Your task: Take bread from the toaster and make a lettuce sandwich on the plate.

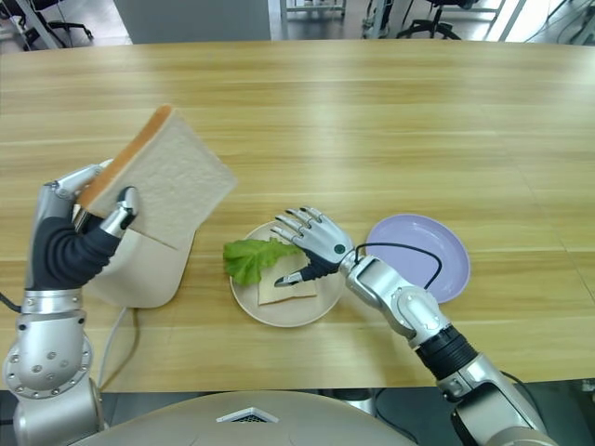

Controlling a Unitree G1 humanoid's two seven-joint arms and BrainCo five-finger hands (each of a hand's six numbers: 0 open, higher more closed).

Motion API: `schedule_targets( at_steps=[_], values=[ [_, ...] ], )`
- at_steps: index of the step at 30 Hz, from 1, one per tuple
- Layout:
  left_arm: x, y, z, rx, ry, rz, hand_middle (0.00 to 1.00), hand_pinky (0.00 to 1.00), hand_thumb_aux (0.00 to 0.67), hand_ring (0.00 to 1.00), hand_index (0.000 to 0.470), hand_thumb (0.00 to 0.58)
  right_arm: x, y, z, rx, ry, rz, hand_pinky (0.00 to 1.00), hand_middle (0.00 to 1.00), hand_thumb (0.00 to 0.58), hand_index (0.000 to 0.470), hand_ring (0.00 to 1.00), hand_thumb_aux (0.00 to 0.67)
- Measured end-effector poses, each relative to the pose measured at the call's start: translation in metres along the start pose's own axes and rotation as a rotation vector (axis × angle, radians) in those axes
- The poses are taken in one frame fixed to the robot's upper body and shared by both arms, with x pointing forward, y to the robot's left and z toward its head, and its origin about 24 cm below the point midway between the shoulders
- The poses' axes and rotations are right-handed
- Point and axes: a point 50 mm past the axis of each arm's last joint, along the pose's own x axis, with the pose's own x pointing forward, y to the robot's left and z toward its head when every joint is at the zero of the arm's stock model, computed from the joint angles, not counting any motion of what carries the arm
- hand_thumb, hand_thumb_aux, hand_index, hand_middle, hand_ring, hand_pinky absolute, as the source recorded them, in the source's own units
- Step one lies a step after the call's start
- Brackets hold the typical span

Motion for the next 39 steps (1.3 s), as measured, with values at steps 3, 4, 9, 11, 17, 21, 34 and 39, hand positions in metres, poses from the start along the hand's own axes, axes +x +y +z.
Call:
schedule_targets(
  at_steps=[3,4,9,11,17,21,34,39],
  values=[
    [-0.001,-0.009,0.005,-0.037,-0.017,-0.024,1.00,1.00,0.670,1.00,0.460,0.580,0.002,0.005,0.005,-0.022,-0.014,-0.007,0.00,0.00,0.530,0.325,0.00,0.473],
    [-0.001,-0.011,0.006,-0.043,-0.023,-0.028,1.00,1.00,0.670,1.00,0.460,0.580,0.002,0.009,0.006,-0.019,-0.017,0.001,0.00,0.00,0.545,0.346,0.00,0.504],
    [-0.002,-0.017,0.011,-0.059,-0.045,-0.044,1.00,1.00,0.670,1.00,0.460,0.580,0.008,0.029,0.017,-0.015,-0.033,0.042,0.00,0.00,0.577,0.426,0.00,0.620],
    [-0.002,-0.018,0.012,-0.063,-0.048,-0.042,1.00,1.00,0.670,1.00,0.460,0.580,0.012,0.036,0.023,-0.012,-0.042,0.051,0.00,0.00,0.576,0.422,0.00,0.615],
    [-0.003,-0.021,0.014,-0.075,-0.054,-0.049,1.00,1.00,0.670,1.00,0.460,0.580,0.024,0.039,0.027,-0.029,-0.042,0.011,0.00,0.00,0.498,0.287,0.00,0.418],
    [-0.003,-0.021,0.015,-0.074,-0.052,-0.044,1.00,1.00,0.670,1.00,0.460,0.580,0.024,0.039,0.027,-0.028,-0.039,0.001,0.00,0.00,0.580,0.460,0.00,0.670],
    [-0.003,-0.022,0.016,-0.073,-0.054,-0.038,1.00,1.00,0.670,1.00,0.460,0.580,0.020,0.008,0.012,-0.002,-0.009,-0.099,0.00,0.00,0.580,0.460,0.00,0.670],
    [-0.003,-0.022,0.016,-0.076,-0.058,-0.035,1.00,1.00,0.670,1.00,0.460,0.580,0.020,0.005,0.009,0.012,0.003,-0.105,0.00,0.00,0.580,0.460,0.00,0.670]
  ],
)
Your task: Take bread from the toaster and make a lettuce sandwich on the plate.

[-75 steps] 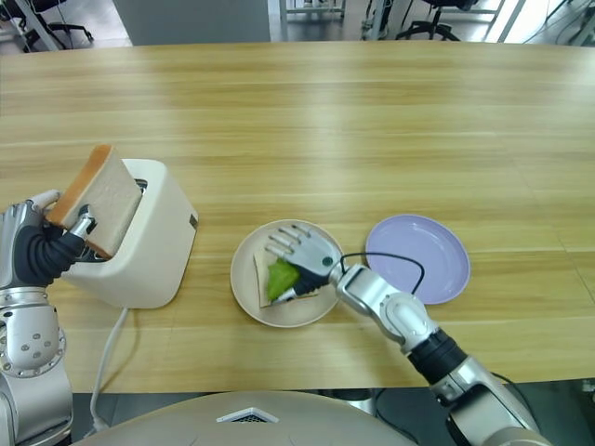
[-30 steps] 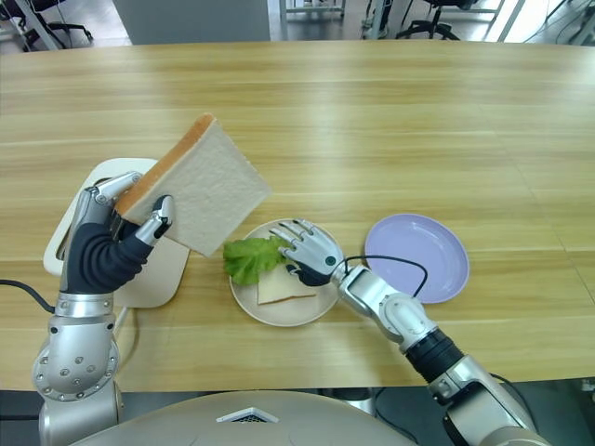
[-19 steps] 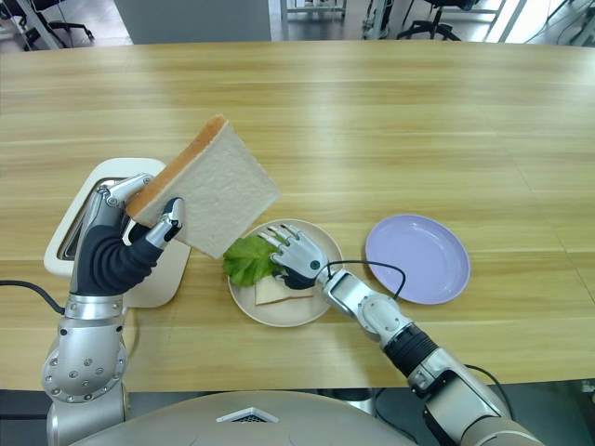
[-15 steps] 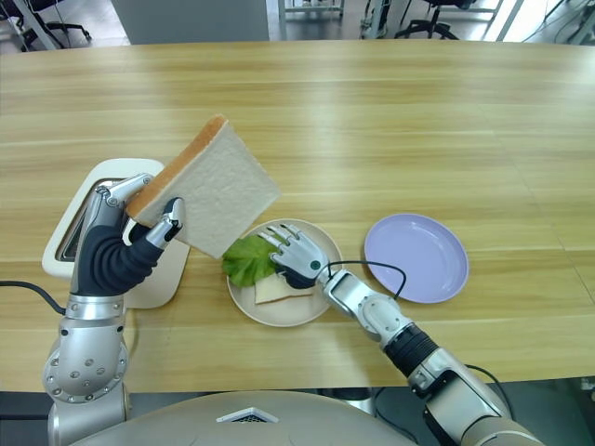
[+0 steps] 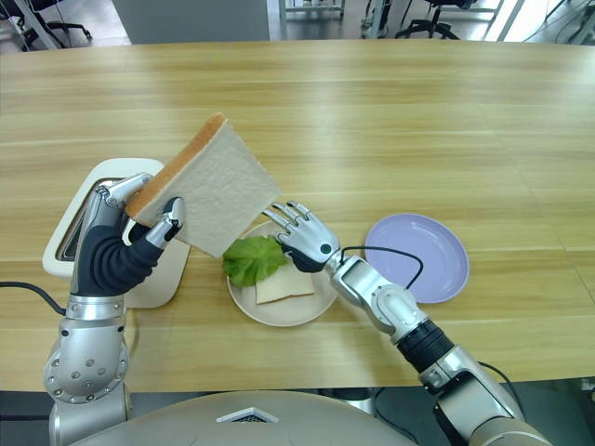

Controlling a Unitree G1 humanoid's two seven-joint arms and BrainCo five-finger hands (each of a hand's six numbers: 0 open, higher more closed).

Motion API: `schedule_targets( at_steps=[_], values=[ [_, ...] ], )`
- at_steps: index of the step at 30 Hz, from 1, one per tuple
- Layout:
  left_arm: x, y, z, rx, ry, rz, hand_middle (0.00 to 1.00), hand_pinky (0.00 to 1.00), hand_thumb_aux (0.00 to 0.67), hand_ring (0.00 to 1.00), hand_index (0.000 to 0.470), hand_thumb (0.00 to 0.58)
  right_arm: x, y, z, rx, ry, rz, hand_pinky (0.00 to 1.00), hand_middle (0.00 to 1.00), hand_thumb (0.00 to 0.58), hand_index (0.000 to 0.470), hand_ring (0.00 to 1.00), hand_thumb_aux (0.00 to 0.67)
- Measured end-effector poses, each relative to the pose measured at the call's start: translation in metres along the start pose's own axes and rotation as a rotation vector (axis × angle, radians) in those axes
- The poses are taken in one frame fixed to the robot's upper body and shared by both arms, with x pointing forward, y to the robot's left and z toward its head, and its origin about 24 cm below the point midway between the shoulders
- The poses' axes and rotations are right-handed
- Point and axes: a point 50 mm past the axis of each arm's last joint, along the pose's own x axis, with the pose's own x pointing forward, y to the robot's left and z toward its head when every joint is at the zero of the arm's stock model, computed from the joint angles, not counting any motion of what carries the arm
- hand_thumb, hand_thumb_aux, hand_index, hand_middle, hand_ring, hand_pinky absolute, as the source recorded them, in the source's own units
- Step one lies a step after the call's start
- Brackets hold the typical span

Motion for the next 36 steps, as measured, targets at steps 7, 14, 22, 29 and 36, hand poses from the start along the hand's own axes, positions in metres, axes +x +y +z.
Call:
schedule_targets(
  at_steps=[7,14,22,29,36],
  values=[
    [0.000,-0.001,0.001,-0.008,-0.001,0.001,1.00,1.00,0.670,1.00,0.460,0.580,0.002,0.011,0.006,0.030,-0.002,0.033,0.00,0.00,0.000,0.000,0.00,0.000],
    [-0.003,-0.004,-0.003,-0.025,0.020,-0.009,1.00,1.00,0.670,1.00,0.460,0.580,0.004,0.022,0.019,0.053,-0.034,0.075,0.00,0.00,0.000,0.000,0.00,0.000],
    [-0.006,-0.005,-0.007,-0.013,0.037,-0.005,1.00,1.00,0.670,1.00,0.460,0.580,0.010,0.029,0.017,0.020,-0.040,0.093,0.00,0.00,0.000,0.000,0.00,0.000],
    [-0.020,0.008,-0.024,0.128,0.129,0.036,1.00,1.00,0.670,1.00,0.460,0.580,0.015,0.042,0.013,-0.023,-0.034,0.119,0.00,0.00,0.000,0.000,0.00,0.000],
    [-0.035,0.015,-0.028,0.139,0.165,0.060,1.00,1.00,0.670,1.00,0.460,0.580,0.018,0.047,0.016,-0.028,-0.040,0.108,0.00,0.00,0.443,0.236,0.00,0.344]
  ],
)
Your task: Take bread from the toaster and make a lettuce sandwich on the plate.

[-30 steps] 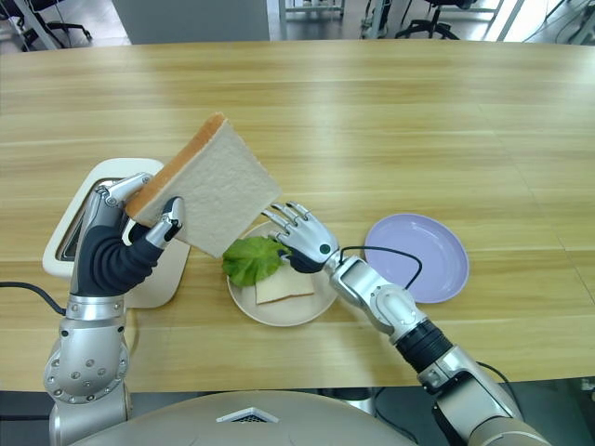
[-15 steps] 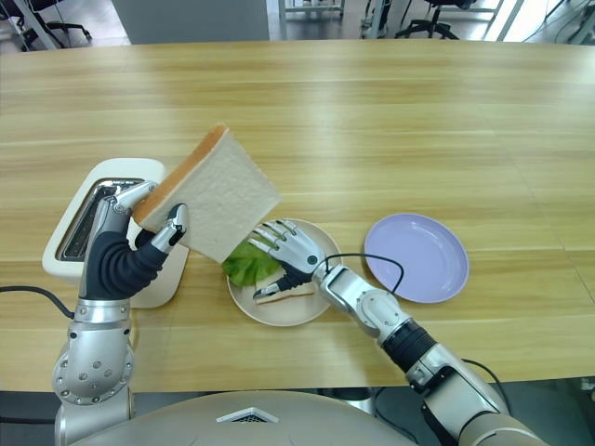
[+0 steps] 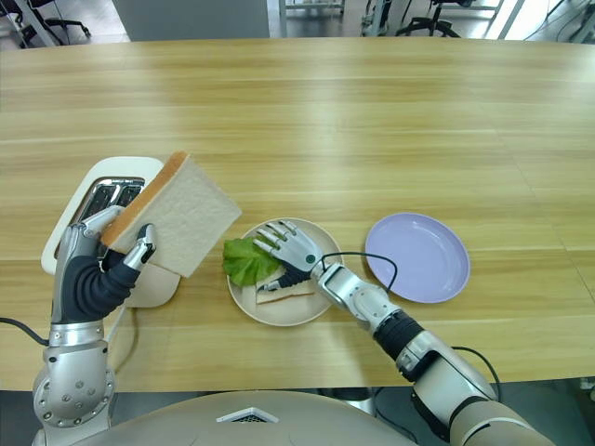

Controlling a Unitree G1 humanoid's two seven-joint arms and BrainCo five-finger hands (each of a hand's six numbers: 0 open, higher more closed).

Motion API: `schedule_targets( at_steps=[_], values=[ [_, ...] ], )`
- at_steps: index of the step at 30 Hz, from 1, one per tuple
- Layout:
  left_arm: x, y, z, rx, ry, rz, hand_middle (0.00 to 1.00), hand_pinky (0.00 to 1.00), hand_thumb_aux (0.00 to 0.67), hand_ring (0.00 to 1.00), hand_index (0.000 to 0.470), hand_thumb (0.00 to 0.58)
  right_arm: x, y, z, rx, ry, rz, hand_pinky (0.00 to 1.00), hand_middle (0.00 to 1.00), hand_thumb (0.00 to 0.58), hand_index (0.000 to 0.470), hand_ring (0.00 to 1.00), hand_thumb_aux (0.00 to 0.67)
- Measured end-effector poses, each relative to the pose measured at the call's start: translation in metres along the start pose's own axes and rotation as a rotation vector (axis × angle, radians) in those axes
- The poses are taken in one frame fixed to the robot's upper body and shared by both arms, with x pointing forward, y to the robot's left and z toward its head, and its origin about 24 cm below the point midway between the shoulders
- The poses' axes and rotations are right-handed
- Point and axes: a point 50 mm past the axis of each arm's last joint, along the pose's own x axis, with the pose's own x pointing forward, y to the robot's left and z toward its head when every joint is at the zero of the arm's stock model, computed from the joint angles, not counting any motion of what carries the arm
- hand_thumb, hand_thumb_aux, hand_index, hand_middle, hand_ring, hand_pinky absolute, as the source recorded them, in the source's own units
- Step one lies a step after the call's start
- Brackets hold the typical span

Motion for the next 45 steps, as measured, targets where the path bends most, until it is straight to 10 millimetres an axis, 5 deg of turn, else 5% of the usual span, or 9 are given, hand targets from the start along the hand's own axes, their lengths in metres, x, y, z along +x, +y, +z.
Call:
schedule_targets(
  at_steps=[1,2,4,25,32,38,45],
  values=[
    [0.000,0.001,0.000,-0.001,0.001,0.004,1.00,1.00,0.670,1.00,0.460,0.580,0.001,-0.001,0.001,0.003,-0.003,-0.010,0.00,0.00,0.520,0.312,0.00,0.455],
    [-0.001,0.002,0.000,0.000,-0.002,0.010,1.00,1.00,0.670,1.00,0.460,0.580,0.004,-0.002,0.003,0.003,-0.009,-0.020,0.00,0.00,0.520,0.312,0.00,0.455],
    [-0.001,0.003,0.000,-0.003,-0.006,0.017,1.00,1.00,0.670,1.00,0.460,0.580,0.007,-0.005,0.003,0.003,-0.015,-0.035,0.00,0.00,0.580,0.460,0.00,0.670],
    [-0.002,0.002,0.001,-0.018,-0.010,0.033,1.00,1.00,0.670,1.00,0.460,0.580,-0.010,-0.030,-0.020,-0.021,0.007,-0.040,0.00,0.00,0.580,0.460,0.00,0.670],
    [-0.005,0.002,0.001,-0.017,-0.006,0.027,1.00,1.00,0.670,1.00,0.460,0.580,-0.013,-0.024,-0.026,-0.030,0.029,-0.001,0.00,0.00,0.580,0.460,0.00,0.670],
    [-0.004,0.002,0.002,-0.014,-0.012,0.027,1.00,1.00,0.670,1.00,0.460,0.580,-0.007,-0.012,-0.022,-0.020,0.032,0.003,0.00,0.00,0.580,0.460,0.00,0.670],
    [-0.005,0.001,0.003,-0.012,-0.016,0.023,1.00,1.00,0.670,1.00,0.460,0.580,0.010,-0.022,-0.024,-0.033,0.039,-0.066,0.00,0.00,0.580,0.460,0.00,0.670]
  ],
)
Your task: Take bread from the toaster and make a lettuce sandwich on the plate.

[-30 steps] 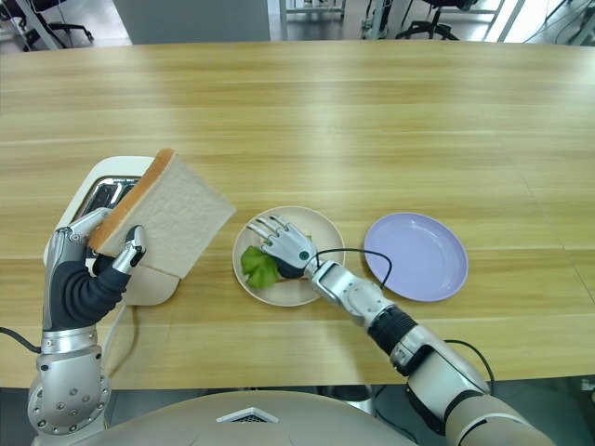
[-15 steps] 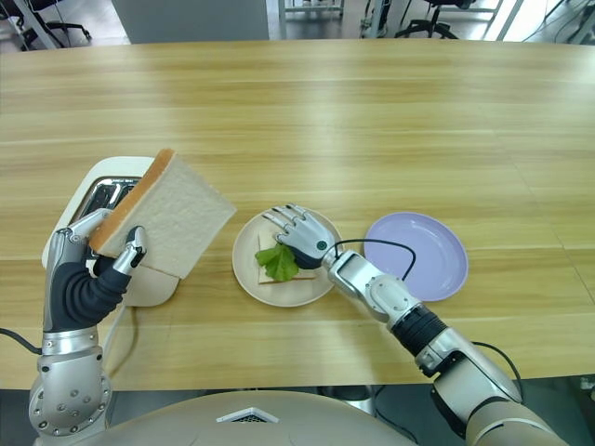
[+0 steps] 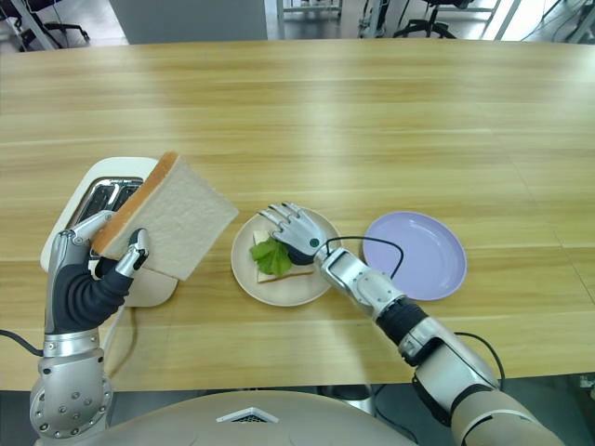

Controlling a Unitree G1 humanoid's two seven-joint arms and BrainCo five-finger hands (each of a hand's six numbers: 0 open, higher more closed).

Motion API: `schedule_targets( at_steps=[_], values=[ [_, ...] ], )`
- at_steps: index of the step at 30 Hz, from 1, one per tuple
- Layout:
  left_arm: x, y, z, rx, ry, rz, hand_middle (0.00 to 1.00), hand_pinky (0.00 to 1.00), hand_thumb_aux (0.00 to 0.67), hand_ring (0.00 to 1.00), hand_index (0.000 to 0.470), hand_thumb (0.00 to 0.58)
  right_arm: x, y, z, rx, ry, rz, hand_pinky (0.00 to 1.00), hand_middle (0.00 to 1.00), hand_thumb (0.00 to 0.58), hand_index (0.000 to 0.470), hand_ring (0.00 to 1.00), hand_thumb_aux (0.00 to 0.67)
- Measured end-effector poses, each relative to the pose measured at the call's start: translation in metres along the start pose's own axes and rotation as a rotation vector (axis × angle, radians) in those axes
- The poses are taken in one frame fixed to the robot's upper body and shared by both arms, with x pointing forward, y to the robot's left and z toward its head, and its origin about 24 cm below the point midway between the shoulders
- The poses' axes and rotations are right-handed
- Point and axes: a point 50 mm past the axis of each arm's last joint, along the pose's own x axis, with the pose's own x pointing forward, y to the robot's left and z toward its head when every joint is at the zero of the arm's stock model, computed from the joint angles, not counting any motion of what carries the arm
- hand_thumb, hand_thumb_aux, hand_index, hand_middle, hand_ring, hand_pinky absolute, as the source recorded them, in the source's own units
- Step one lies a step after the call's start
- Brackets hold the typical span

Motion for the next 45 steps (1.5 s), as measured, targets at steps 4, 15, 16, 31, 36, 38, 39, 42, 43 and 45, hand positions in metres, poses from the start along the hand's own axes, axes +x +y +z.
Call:
schedule_targets(
  at_steps=[4,15,16,31,36,38,39,42,43,45],
  values=[
    [0.000,-0.001,0.001,-0.006,-0.002,-0.003,1.00,1.00,0.670,1.00,0.460,0.580,0.003,-0.002,-0.001,-0.002,0.001,-0.011,0.00,0.00,0.580,0.460,0.00,0.670],
    [0.001,-0.003,0.002,-0.008,-0.007,-0.005,1.00,1.00,0.670,1.00,0.460,0.580,-0.002,0.014,-0.005,-0.017,0.003,0.106,0.00,0.00,0.501,0.290,0.00,0.423],
    [0.001,-0.003,0.002,-0.009,-0.008,-0.005,1.00,1.00,0.670,1.00,0.460,0.580,-0.003,0.015,-0.005,-0.018,0.003,0.121,0.00,0.00,0.083,0.034,0.00,0.050],
    [0.002,-0.002,0.002,-0.016,-0.015,-0.005,1.00,1.00,0.670,1.00,0.460,0.580,-0.017,0.017,-0.009,0.058,0.027,0.304,0.00,0.00,0.000,0.000,0.00,0.000],
    [0.002,-0.003,0.002,-0.018,-0.015,-0.005,1.00,1.00,0.670,1.00,0.460,0.580,-0.017,0.006,-0.006,0.083,0.005,0.312,0.00,0.00,0.000,0.000,0.00,0.000],
    [0.002,-0.003,0.002,-0.020,-0.016,-0.005,1.00,1.00,0.670,1.00,0.460,0.580,-0.017,0.003,-0.003,0.088,-0.009,0.303,0.00,0.00,0.000,0.000,0.00,0.000],
    [0.002,-0.003,0.003,-0.022,-0.017,-0.006,1.00,1.00,0.670,1.00,0.460,0.580,-0.016,0.000,-0.002,0.088,-0.016,0.292,0.00,0.00,0.000,0.000,0.00,0.000],
    [0.003,-0.003,0.003,-0.024,-0.022,-0.004,1.00,1.00,0.670,1.00,0.460,0.580,-0.014,-0.008,0.001,0.081,-0.033,0.257,0.00,0.00,0.000,0.000,0.00,0.000],
    [0.003,-0.003,0.003,-0.024,-0.022,-0.003,1.00,1.00,0.670,1.00,0.460,0.580,-0.014,-0.009,0.001,0.081,-0.036,0.253,0.00,0.00,0.000,0.000,0.00,0.000],
    [0.003,-0.003,0.003,-0.025,-0.022,-0.003,1.00,1.00,0.670,1.00,0.460,0.580,-0.016,-0.007,0.002,0.085,-0.037,0.256,0.00,0.00,0.000,0.000,0.00,0.000]
  ],
)
